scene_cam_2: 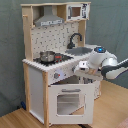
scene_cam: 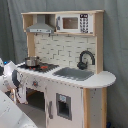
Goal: Play with the kitchen
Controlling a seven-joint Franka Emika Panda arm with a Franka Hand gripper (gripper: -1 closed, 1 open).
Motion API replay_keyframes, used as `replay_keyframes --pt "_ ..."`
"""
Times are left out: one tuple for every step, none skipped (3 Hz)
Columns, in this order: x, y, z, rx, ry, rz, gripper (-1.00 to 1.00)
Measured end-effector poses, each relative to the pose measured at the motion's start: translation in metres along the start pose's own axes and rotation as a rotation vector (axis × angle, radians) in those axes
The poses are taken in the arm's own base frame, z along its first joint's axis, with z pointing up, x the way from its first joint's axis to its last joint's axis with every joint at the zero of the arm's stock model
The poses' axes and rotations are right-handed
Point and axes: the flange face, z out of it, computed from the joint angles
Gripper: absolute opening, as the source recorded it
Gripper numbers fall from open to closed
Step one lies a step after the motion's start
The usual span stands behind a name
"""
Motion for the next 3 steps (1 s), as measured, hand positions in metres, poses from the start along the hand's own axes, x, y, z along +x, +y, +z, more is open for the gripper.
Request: replay_keyframes --pt "-0.0006 0.0009 0.0031 0.016 0.009 -0.002 1.00" --pt "-0.0006 0.0010 0.0035 0.019 0.011 -0.002 -1.00" --pt "0.0067 -0.0075 0.0110 0.072 0.049 -0.023 -1.00"
